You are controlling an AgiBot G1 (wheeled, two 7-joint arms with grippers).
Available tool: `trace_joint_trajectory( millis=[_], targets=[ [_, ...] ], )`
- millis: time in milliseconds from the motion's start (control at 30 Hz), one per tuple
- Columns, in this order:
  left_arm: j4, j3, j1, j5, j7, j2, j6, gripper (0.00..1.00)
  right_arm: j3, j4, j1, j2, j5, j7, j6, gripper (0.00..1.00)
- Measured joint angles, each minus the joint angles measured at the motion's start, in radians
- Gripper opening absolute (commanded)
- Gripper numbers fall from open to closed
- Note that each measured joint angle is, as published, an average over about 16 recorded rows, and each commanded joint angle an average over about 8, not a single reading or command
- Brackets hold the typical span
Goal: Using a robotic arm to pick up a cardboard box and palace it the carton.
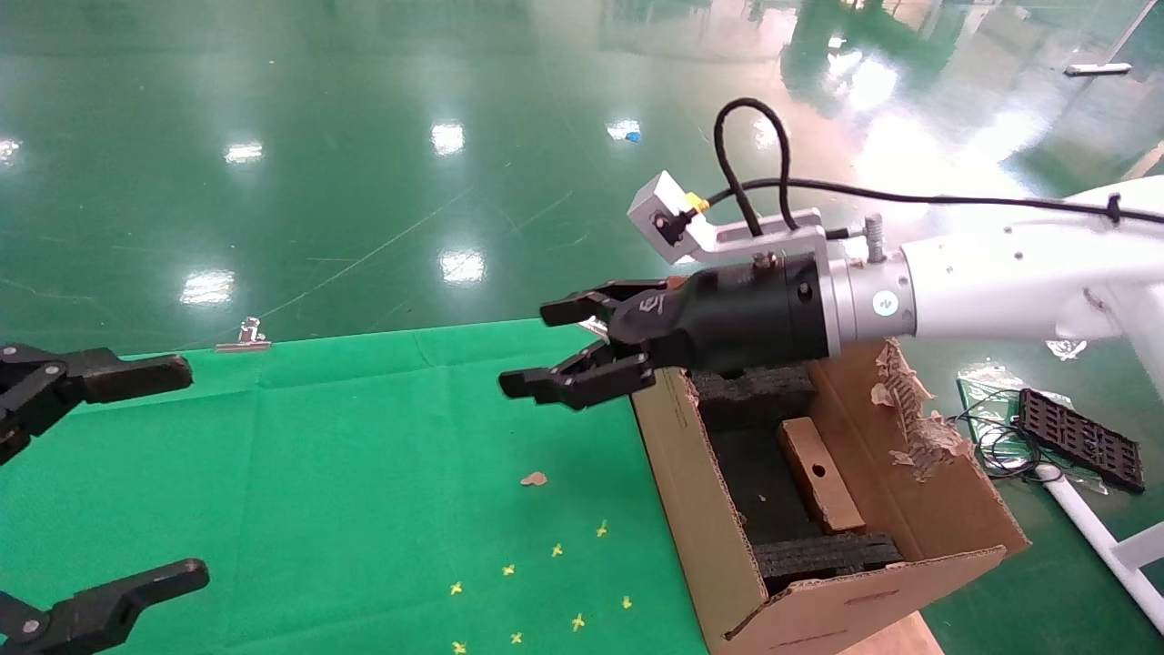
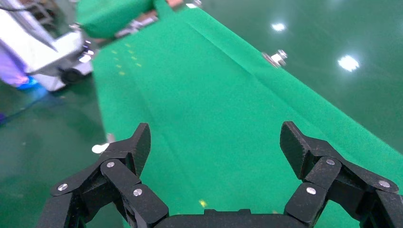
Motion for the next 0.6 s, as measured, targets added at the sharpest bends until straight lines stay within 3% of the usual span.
trace_joint_trajectory(
  millis=[600],
  targets=[
    [0.0,0.001,0.0,-0.001,0.0,0.0,0.0,1.0,0.422,0.352,-0.369,0.087,0.157,-0.166,-0.066,1.0]
  ],
)
